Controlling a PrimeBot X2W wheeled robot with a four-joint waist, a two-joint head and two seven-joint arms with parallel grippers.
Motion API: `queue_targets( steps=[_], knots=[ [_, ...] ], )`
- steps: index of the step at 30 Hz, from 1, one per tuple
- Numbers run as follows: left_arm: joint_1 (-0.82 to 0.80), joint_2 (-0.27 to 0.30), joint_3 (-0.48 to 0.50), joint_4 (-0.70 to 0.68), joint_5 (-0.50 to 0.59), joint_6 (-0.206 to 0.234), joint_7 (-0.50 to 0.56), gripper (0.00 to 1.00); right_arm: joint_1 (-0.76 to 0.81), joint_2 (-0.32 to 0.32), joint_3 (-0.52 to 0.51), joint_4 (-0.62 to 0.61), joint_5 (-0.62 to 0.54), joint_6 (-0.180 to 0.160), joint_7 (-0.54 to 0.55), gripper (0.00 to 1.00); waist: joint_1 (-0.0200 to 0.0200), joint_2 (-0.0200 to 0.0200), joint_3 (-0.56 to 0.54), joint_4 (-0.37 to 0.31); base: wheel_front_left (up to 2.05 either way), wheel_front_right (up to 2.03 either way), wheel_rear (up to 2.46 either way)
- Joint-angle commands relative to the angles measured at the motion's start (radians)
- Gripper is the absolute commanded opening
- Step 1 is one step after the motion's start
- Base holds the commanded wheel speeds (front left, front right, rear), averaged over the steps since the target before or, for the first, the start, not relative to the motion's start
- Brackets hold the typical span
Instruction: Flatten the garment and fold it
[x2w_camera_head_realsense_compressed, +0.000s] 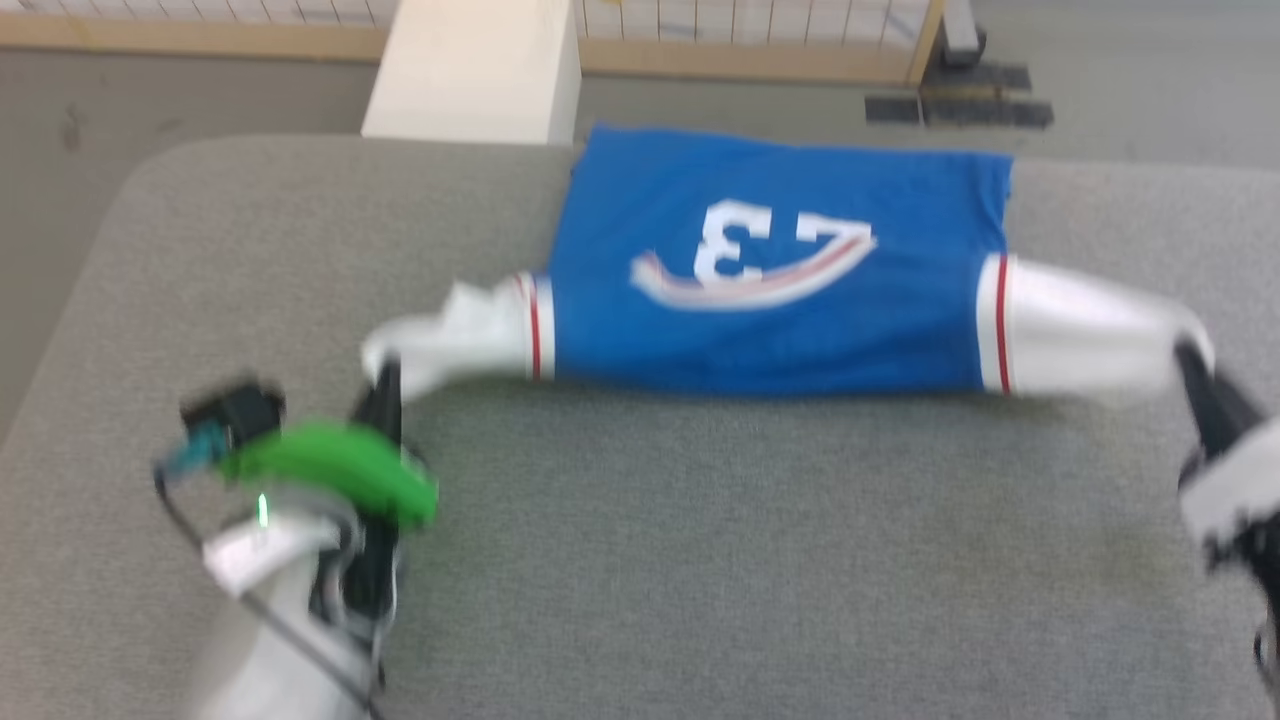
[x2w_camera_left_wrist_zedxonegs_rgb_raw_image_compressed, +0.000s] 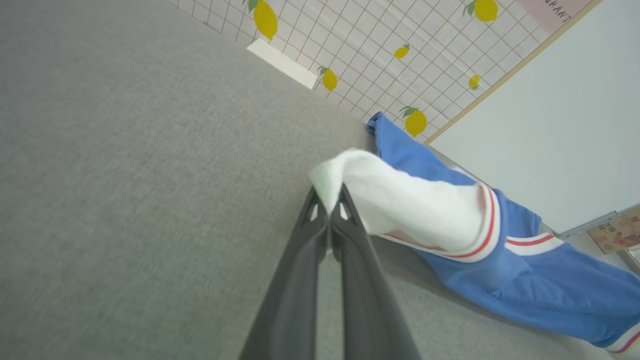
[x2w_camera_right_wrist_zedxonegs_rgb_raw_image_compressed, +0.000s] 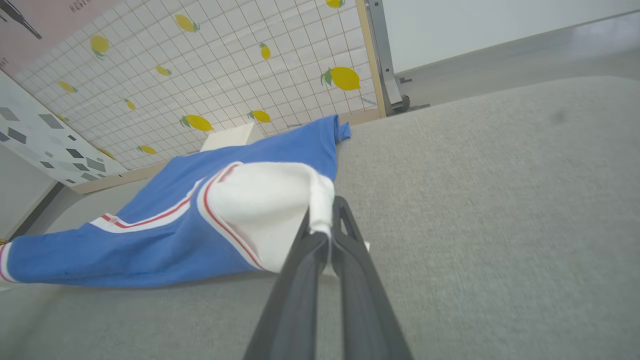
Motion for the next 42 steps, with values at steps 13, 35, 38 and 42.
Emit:
queue_targets(
  steps=[13, 35, 38, 42],
  knots=[
    [0.456, 0.037, 0.061, -0.234, -0.062, 0.182, 0.079, 0.00, 0.378, 0.105, -0.151, -0.159, -0.183, -0.001, 0.014, 0.00, 0.0001, 0.0000, -0.141, -0.001, 0.00, 0.00, 0.00],
    [0.499, 0.161, -0.140, -0.378, 0.209, 0.328, 0.179, 0.00, 0.346, -0.142, 0.328, -0.147, -0.323, -0.001, 0.604, 0.00, 0.0001, 0.0000, -0.102, -0.015, 0.00, 0.00, 0.00],
    [0.497, 0.156, -0.138, -0.384, 0.203, 0.326, 0.173, 0.00, 0.336, -0.145, 0.349, -0.118, -0.305, -0.001, 0.621, 0.00, 0.0001, 0.0000, -0.095, -0.011, 0.00, 0.00, 0.00],
    [0.500, 0.153, -0.133, -0.390, 0.194, 0.326, 0.167, 0.00, 0.325, -0.139, 0.324, -0.106, -0.270, -0.001, 0.609, 1.00, 0.0001, 0.0000, -0.093, -0.017, 0.00, 0.00, 0.00]
  ],
)
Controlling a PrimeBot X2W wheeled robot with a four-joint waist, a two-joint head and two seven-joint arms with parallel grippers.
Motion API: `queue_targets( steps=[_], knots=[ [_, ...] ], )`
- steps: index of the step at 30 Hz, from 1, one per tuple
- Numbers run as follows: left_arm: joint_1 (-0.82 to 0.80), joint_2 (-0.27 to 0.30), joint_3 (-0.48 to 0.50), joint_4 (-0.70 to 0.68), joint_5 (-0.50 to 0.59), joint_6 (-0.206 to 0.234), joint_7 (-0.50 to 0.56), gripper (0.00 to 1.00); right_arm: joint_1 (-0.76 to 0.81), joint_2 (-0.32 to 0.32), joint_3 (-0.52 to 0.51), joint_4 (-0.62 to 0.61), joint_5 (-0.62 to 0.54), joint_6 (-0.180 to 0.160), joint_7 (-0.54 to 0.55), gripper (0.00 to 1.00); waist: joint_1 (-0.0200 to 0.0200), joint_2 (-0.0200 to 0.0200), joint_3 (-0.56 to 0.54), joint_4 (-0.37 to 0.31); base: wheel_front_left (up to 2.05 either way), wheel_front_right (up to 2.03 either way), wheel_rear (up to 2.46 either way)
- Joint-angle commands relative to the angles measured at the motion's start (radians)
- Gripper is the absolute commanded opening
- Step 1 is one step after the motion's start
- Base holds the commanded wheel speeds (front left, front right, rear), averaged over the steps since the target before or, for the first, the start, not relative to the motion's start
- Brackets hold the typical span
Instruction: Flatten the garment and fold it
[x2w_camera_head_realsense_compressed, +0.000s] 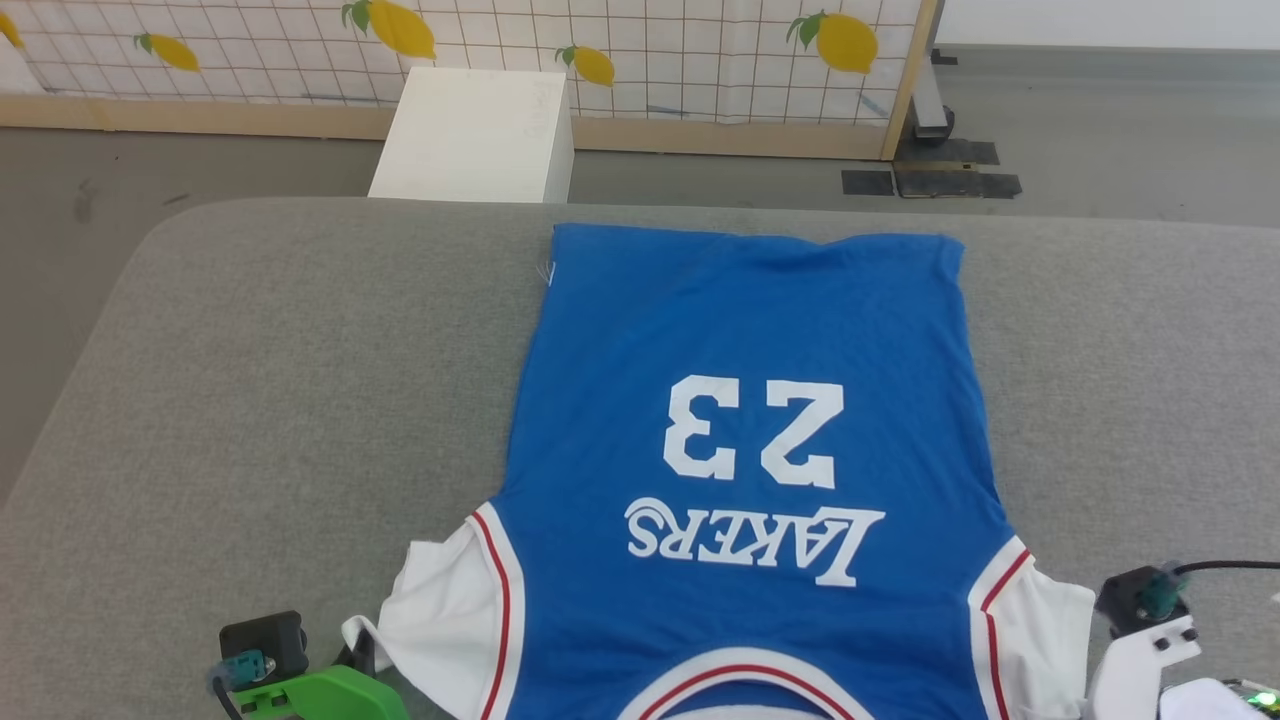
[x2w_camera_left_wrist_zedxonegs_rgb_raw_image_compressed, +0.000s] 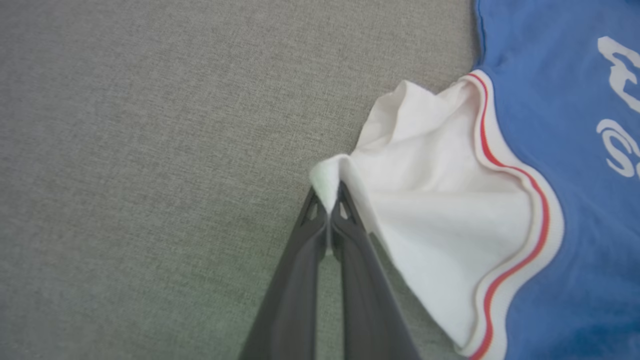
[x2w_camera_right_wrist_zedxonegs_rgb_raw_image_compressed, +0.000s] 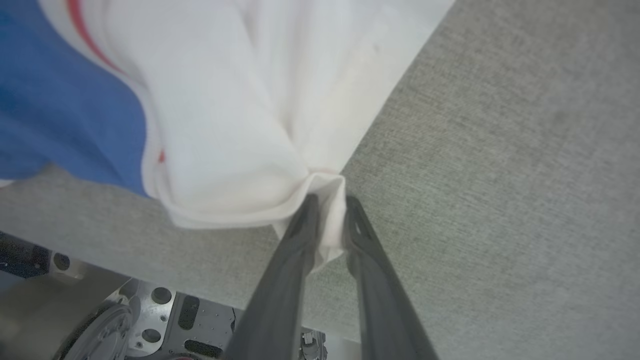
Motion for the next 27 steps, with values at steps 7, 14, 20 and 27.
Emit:
queue_targets(
  steps=[7, 14, 20, 27],
  knots=[
    [-0.002, -0.006, 0.009, -0.010, -0.009, 0.007, -0.009, 0.00, -0.006, 0.032, -0.147, -0.096, 0.116, -0.002, -0.030, 1.00, 0.0001, 0.0000, -0.015, -0.025, 0.00, 0.00, 0.00],
    [0.002, -0.001, 0.007, -0.028, -0.008, 0.010, -0.013, 0.00, -0.036, 0.134, -0.371, -0.255, 0.234, -0.002, -0.048, 1.00, 0.0001, 0.0000, -0.028, -0.038, 0.00, 0.00, 0.00],
    [0.002, 0.005, 0.010, -0.070, 0.001, 0.016, -0.031, 0.00, -0.166, 0.220, -0.467, -0.279, 0.235, -0.002, -0.220, 1.00, 0.0001, 0.0000, -0.001, -0.043, 0.00, 0.00, 0.00],
    [-0.026, -0.006, 0.004, -0.144, 0.016, 0.025, -0.053, 0.00, -0.401, 0.249, -0.462, -0.134, 0.125, -0.002, -0.365, 1.00, 0.0001, 0.0000, 0.120, -0.013, 0.00, 0.00, 0.00]
  ],
)
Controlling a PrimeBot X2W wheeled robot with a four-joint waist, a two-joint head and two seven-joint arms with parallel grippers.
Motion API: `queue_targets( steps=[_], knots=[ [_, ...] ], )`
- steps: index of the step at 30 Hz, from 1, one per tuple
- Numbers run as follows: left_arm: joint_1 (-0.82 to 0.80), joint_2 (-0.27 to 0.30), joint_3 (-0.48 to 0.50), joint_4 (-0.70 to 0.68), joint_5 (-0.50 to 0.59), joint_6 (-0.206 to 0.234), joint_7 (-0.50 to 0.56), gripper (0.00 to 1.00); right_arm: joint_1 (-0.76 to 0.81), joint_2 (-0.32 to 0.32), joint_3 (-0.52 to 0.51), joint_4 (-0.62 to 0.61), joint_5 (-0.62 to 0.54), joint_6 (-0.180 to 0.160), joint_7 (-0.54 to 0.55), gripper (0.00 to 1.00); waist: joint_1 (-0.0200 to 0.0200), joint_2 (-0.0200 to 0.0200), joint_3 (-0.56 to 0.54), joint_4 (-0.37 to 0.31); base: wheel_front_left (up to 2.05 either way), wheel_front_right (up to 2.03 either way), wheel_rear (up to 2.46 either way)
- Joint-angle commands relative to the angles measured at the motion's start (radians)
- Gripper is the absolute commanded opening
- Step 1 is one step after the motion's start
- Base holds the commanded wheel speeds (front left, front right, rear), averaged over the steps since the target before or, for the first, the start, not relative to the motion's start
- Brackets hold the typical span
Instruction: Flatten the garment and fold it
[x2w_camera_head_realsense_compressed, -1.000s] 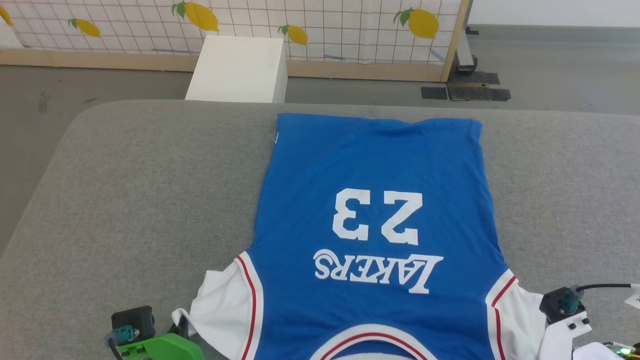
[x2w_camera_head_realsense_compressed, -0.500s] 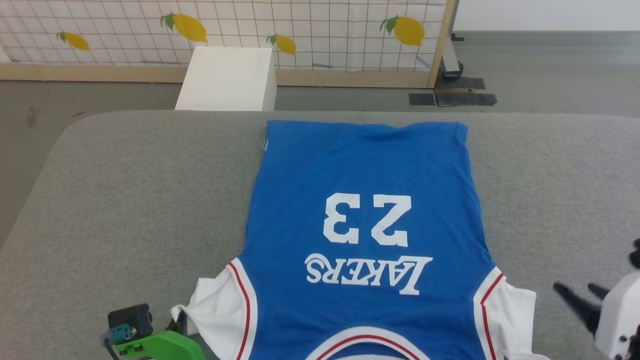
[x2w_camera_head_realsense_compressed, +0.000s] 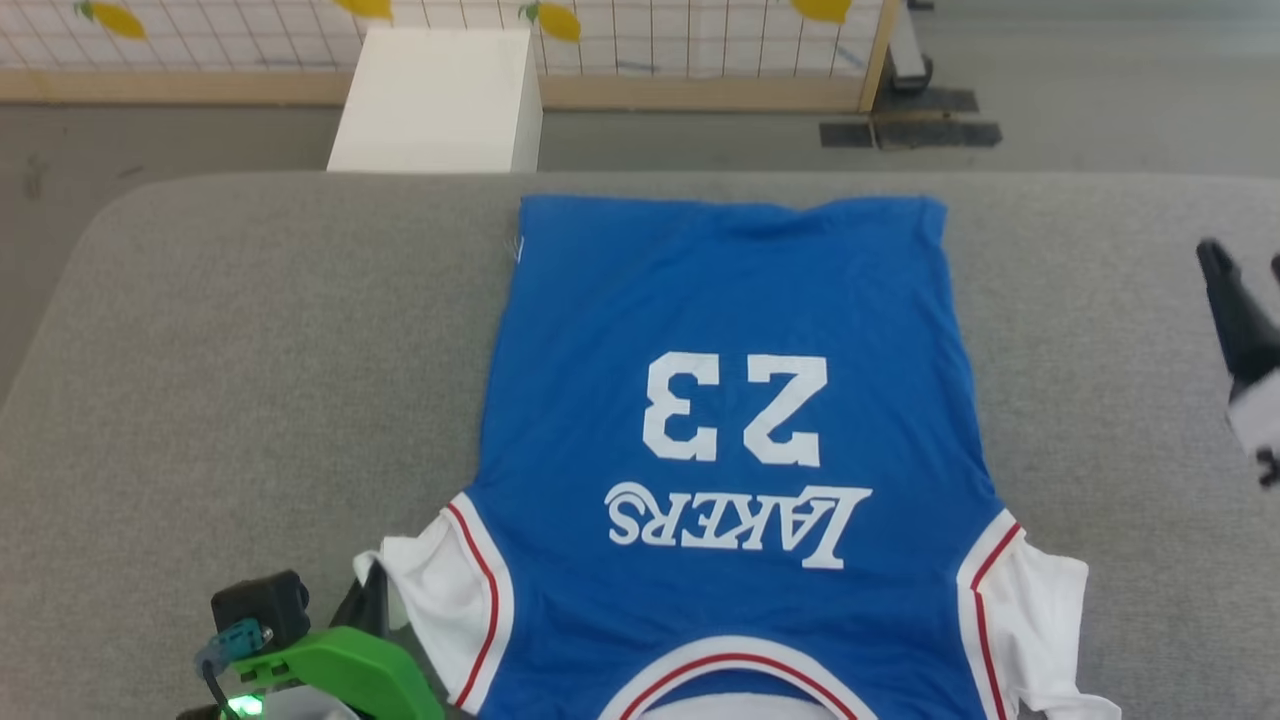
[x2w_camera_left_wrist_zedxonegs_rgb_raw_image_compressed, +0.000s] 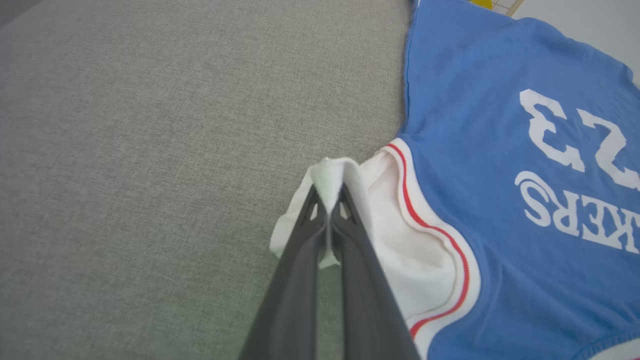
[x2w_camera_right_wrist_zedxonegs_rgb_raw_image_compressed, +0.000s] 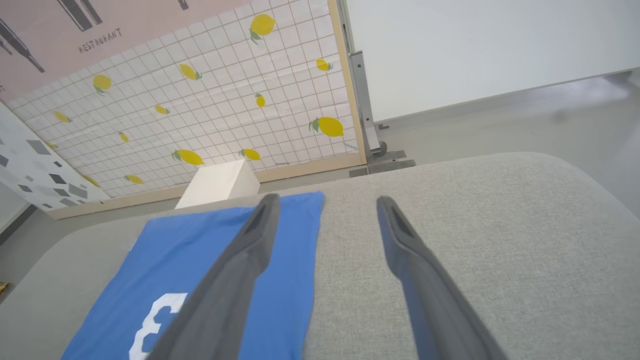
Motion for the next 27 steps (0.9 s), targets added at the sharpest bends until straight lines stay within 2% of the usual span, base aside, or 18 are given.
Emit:
queue_targets(
  steps=[1, 6, 10, 17, 27],
  knots=[
    [-0.026, -0.008, 0.001, -0.014, 0.014, 0.007, -0.010, 0.00, -0.057, 0.000, 0.007, 0.031, -0.026, -0.001, -0.014, 1.00, 0.0000, 0.0000, 0.087, 0.035, 0.00, 0.00, 0.00],
    [-0.062, -0.034, -0.016, -0.059, 0.029, 0.011, -0.031, 0.00, -0.258, -0.034, 0.015, 0.172, -0.114, -0.001, -0.018, 1.00, 0.0000, 0.0000, 0.203, 0.106, 0.00, 0.00, 0.00],
    [-0.085, -0.057, -0.029, -0.097, 0.036, 0.010, -0.053, 0.00, -0.405, -0.090, 0.036, 0.262, -0.186, -0.001, 0.031, 1.00, 0.0000, 0.0000, 0.301, 0.172, 0.00, 0.00, 0.00],
    [-0.104, -0.091, -0.046, -0.141, 0.039, 0.004, -0.088, 0.00, -0.599, -0.221, 0.157, 0.372, -0.281, -0.001, 0.192, 1.00, 0.0000, 0.0000, 0.440, 0.272, 0.00, 0.00, 0.00],
    [-0.113, -0.119, -0.067, -0.150, 0.038, -0.011, -0.125, 0.00, -0.719, -0.312, 0.260, 0.449, -0.330, -0.001, 0.426, 1.00, 0.0000, 0.0000, 0.547, 0.345, 0.00, 0.00, 0.00]
  ],
)
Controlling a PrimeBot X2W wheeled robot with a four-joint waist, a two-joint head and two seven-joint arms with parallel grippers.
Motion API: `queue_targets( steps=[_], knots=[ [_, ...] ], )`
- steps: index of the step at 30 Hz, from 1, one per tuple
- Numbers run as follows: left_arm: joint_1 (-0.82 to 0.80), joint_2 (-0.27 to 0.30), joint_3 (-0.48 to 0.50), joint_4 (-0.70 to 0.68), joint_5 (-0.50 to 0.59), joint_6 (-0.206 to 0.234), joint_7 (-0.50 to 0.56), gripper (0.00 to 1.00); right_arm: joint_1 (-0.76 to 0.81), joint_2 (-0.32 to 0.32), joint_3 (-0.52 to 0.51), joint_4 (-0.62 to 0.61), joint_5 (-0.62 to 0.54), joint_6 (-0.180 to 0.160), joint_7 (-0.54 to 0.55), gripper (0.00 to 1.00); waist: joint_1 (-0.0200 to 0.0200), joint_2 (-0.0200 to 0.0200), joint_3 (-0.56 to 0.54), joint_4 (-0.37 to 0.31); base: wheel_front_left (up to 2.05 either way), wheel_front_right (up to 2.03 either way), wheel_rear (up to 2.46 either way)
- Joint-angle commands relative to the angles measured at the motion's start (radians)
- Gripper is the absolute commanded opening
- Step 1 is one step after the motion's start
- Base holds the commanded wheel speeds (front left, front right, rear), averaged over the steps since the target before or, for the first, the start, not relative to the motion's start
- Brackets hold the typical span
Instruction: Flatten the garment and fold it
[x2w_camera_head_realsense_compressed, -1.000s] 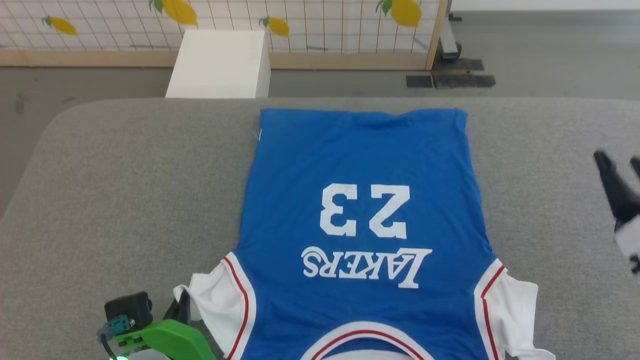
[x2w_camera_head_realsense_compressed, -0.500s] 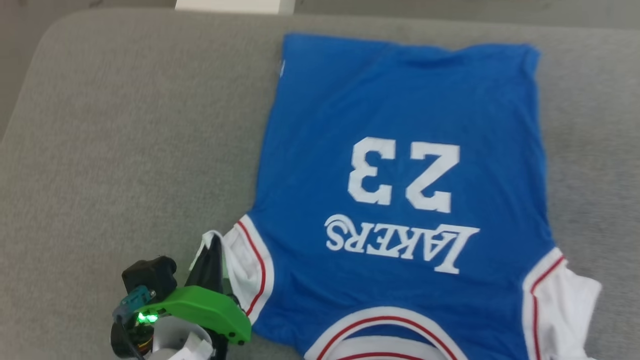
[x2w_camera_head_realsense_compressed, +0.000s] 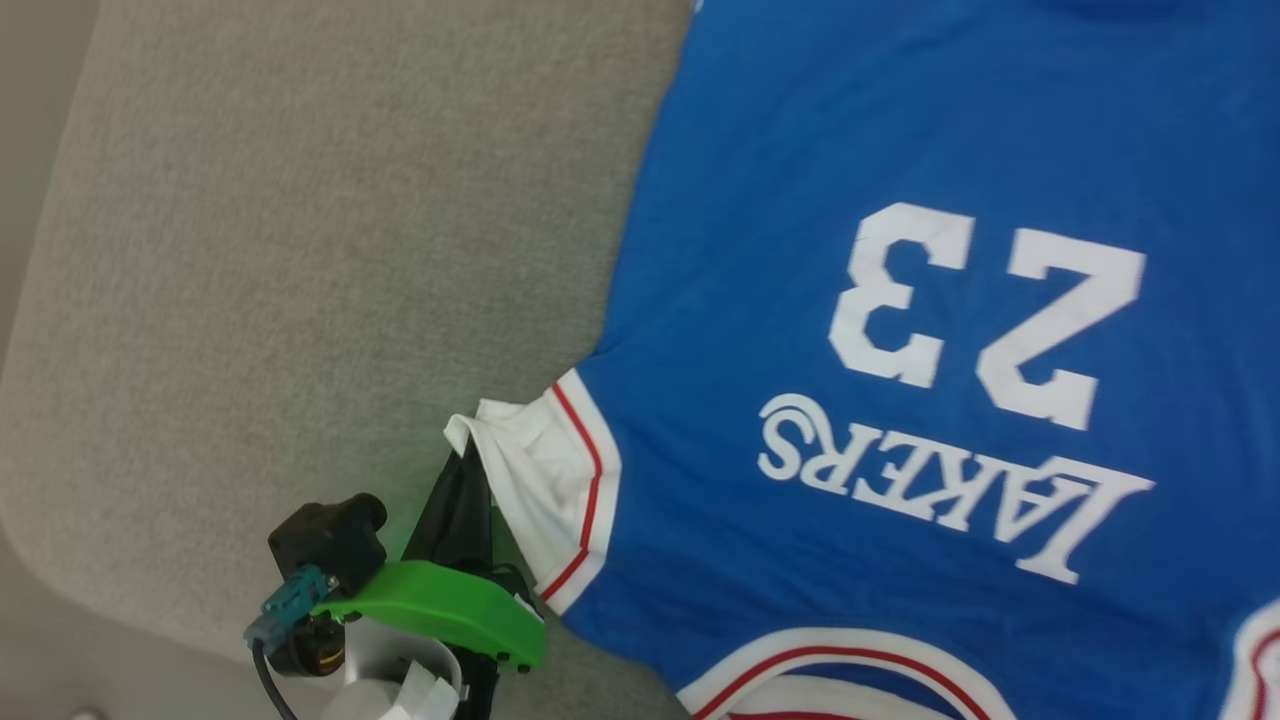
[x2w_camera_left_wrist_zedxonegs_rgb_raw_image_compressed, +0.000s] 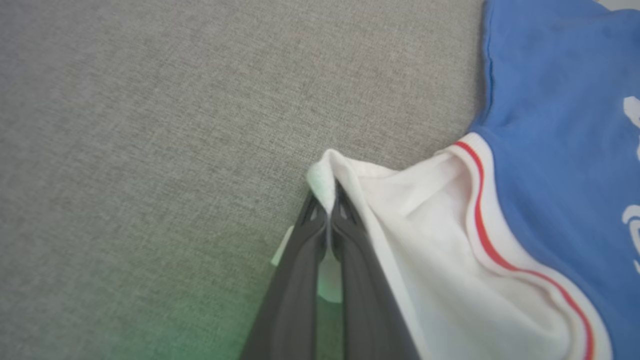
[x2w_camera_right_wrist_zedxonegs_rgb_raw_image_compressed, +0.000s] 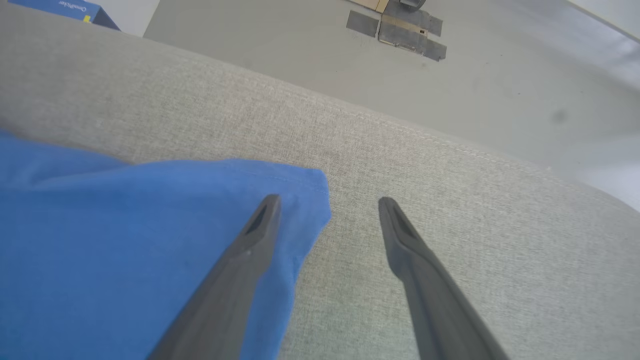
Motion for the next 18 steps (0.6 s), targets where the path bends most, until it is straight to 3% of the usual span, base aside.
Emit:
queue_targets(
  steps=[1, 10, 11, 12, 18],
  knots=[
    [-0.009, -0.003, 0.001, 0.009, -0.001, -0.001, -0.002, 0.00, -0.014, -0.007, 0.009, 0.009, -0.010, -0.002, 0.023, 1.00, -0.0003, 0.0000, 0.091, 0.087, 0.00, 0.00, 0.00],
    [-0.014, -0.009, -0.005, 0.022, -0.006, -0.003, -0.010, 0.00, 0.007, -0.029, 0.051, 0.014, 0.001, -0.002, 0.200, 0.98, -0.0003, 0.0000, 0.097, 0.080, 0.00, 0.00, 0.00],
    [-0.015, -0.008, -0.005, 0.023, -0.006, -0.003, -0.009, 0.00, 0.007, -0.026, 0.047, 0.006, 0.006, -0.002, 0.210, 0.13, -0.0003, 0.0000, 0.095, 0.077, 0.00, 0.00, 0.00],
    [-0.018, -0.007, -0.005, 0.024, -0.006, -0.003, -0.009, 0.00, 0.007, -0.023, 0.041, -0.005, 0.010, -0.002, 0.217, 0.00, -0.0003, 0.0000, 0.090, 0.073, 0.00, 0.00, 0.00],
    [-0.029, 0.009, 0.000, 0.033, -0.003, -0.004, -0.003, 0.00, 0.004, -0.003, 0.008, -0.062, 0.017, -0.002, 0.189, 0.00, -0.0003, 0.0000, 0.032, 0.035, 0.00, 0.00, 0.00]
  ],
)
